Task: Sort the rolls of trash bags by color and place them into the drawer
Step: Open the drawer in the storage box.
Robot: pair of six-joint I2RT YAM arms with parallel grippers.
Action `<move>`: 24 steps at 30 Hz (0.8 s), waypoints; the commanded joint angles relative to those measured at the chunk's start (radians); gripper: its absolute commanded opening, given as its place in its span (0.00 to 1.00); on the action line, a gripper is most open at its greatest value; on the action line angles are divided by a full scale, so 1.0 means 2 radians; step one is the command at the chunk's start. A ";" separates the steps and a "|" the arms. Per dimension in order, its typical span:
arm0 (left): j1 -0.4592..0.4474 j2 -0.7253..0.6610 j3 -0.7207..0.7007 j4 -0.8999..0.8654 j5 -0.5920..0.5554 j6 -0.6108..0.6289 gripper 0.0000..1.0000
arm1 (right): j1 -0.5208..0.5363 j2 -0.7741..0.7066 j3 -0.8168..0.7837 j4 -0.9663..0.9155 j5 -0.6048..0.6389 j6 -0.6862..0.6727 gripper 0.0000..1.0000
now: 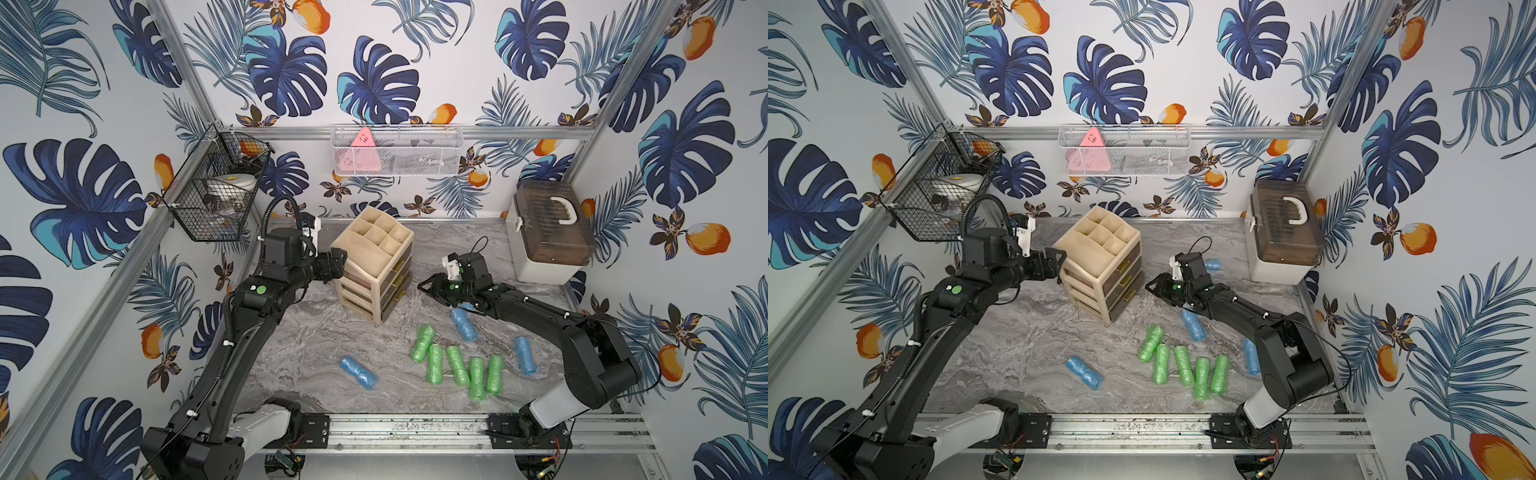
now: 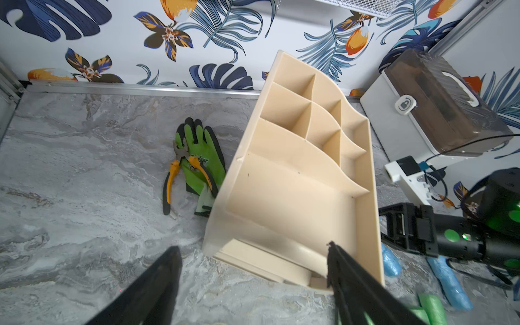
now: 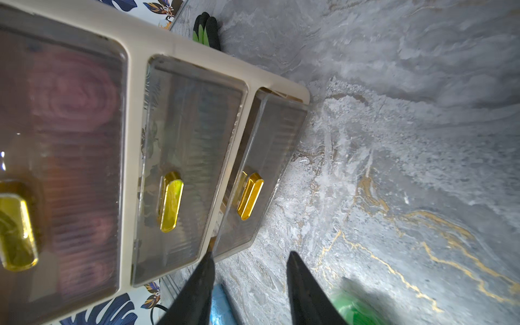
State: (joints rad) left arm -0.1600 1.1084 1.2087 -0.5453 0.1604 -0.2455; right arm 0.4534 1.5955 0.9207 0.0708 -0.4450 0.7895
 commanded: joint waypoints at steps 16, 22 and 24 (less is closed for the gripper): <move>0.000 -0.006 -0.041 0.008 0.026 -0.021 0.83 | 0.001 0.082 -0.037 0.242 -0.049 0.159 0.37; 0.001 -0.006 -0.038 0.009 0.029 -0.022 0.83 | 0.010 0.093 -0.028 0.269 -0.046 0.177 0.37; 0.000 -0.006 -0.038 0.008 0.029 -0.022 0.83 | 0.013 0.094 -0.026 0.277 -0.045 0.182 0.37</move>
State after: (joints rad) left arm -0.1600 1.0973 1.1301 -0.5446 0.2070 -0.2859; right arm 0.4736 1.7790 0.8589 0.5507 -0.5339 1.1175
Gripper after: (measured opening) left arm 0.828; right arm 0.365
